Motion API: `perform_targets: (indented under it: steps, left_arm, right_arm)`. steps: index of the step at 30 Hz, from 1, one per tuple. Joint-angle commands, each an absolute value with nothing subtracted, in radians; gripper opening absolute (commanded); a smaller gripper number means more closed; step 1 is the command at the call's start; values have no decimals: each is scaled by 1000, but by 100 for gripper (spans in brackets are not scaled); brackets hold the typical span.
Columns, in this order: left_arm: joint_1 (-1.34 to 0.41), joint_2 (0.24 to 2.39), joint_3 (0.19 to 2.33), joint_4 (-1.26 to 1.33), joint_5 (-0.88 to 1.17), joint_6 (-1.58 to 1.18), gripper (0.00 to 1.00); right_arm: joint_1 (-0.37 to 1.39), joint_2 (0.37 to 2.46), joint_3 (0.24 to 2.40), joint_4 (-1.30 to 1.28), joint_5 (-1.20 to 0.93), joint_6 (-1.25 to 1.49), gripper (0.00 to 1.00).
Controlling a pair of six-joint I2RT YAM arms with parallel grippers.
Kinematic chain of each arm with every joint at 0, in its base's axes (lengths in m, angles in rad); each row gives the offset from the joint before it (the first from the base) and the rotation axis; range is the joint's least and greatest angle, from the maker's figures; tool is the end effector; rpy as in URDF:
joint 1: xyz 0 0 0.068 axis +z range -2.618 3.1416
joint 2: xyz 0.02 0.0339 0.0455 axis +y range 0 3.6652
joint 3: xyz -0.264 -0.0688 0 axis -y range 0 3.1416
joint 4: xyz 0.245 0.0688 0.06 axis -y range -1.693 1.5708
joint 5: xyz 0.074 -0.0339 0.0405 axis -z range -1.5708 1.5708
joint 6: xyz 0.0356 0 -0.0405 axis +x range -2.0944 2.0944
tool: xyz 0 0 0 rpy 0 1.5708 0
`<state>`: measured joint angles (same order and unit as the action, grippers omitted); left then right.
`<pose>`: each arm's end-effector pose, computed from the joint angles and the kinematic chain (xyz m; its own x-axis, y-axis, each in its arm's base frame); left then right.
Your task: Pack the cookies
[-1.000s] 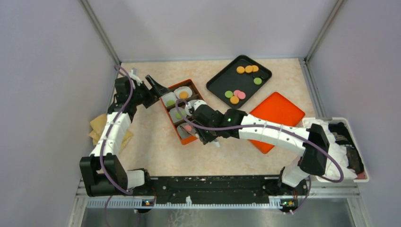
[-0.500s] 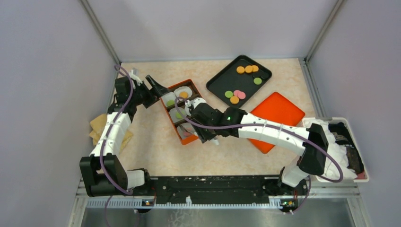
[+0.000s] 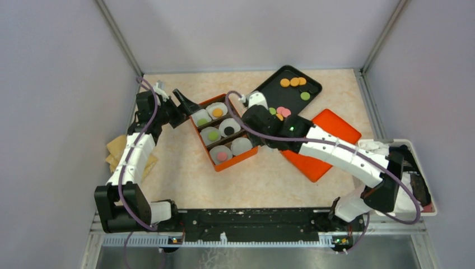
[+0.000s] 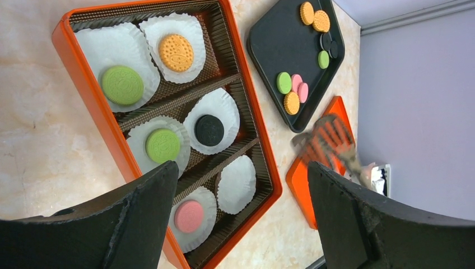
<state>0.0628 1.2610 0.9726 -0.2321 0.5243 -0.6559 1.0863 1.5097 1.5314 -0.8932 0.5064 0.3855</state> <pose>0.2830 -0.0001 0.3006 -0.6246 -0.5683 -0.5357 -0.0022 0.6873 -0.7264 0.1621 0.2709 0.3619 -0.5666 -0.3705 -0.7360 -0.4483 0.8881 -0.1019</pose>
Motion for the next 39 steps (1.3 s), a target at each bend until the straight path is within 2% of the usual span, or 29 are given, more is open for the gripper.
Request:
perform_targets:
  steps: [1, 6, 12, 32, 39]
  left_arm:
    - [62, 1262, 1000, -189, 554, -659, 92]
    - [62, 1281, 1009, -192, 573, -660, 91]
    - [63, 1285, 1005, -196, 569, -652, 91]
    - [62, 1294, 999, -202, 572, -651, 91]
    - [62, 1291, 999, -206, 573, -646, 91]
  right_arm:
    - [948, 1421, 1485, -844, 549, 376, 42]
    - [762, 1428, 1399, -770, 471, 372, 42]
    - [635, 1499, 1370, -716, 414, 354, 42]
    - [484, 1578, 1256, -611, 299, 352, 43]
    - [447, 1620, 1263, -590, 185, 368, 40]
